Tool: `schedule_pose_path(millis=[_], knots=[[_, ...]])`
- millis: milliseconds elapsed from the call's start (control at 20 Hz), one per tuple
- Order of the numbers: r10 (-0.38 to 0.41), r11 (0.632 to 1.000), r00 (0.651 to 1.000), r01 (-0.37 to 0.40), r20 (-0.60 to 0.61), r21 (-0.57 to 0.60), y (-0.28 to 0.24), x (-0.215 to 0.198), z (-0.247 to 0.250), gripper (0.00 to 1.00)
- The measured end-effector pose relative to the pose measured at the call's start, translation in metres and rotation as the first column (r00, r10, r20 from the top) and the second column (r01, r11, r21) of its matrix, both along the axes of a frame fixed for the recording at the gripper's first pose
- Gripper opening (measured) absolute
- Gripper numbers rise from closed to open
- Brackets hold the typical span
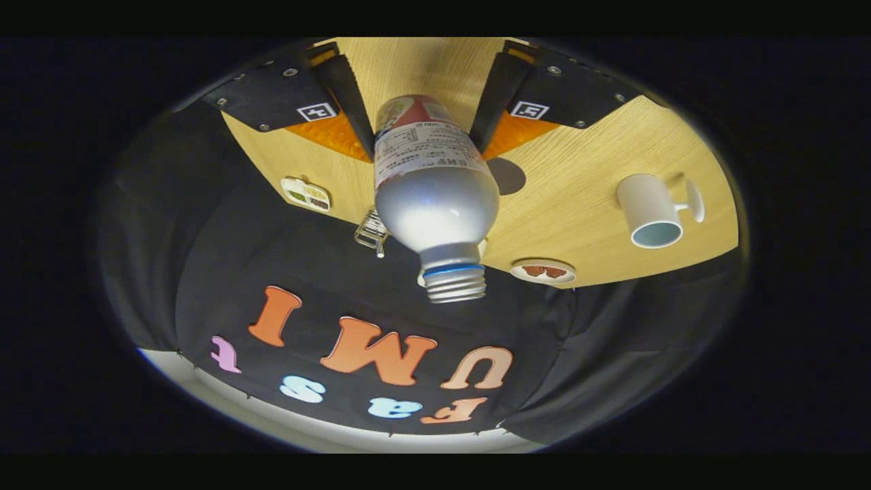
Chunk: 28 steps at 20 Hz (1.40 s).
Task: Take the bottle from table, then pour the juice into the cup, finally place the bottle on the coaster
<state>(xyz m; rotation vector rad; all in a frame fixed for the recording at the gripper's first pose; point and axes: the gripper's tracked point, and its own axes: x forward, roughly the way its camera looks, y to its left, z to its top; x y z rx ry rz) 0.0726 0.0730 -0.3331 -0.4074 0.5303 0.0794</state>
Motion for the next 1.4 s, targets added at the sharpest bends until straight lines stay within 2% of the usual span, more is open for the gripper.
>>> schedule_pose_path(millis=[350,650,1100,1250,1400], knots=[[0.077,0.986,0.997,-0.071,0.030,-0.148,0.028,0.013,0.013,0.78],[0.156,0.945,0.987,-0.137,0.039,-0.298,0.050,0.020,0.013,0.77],[0.288,0.835,0.957,-0.232,0.036,-0.499,0.085,0.025,0.020,0.77],[0.331,0.789,0.944,-0.272,0.008,-0.551,0.095,0.024,0.016,0.77],[0.369,0.727,0.929,-0.292,-0.005,-0.622,0.102,0.030,0.017,0.77]])
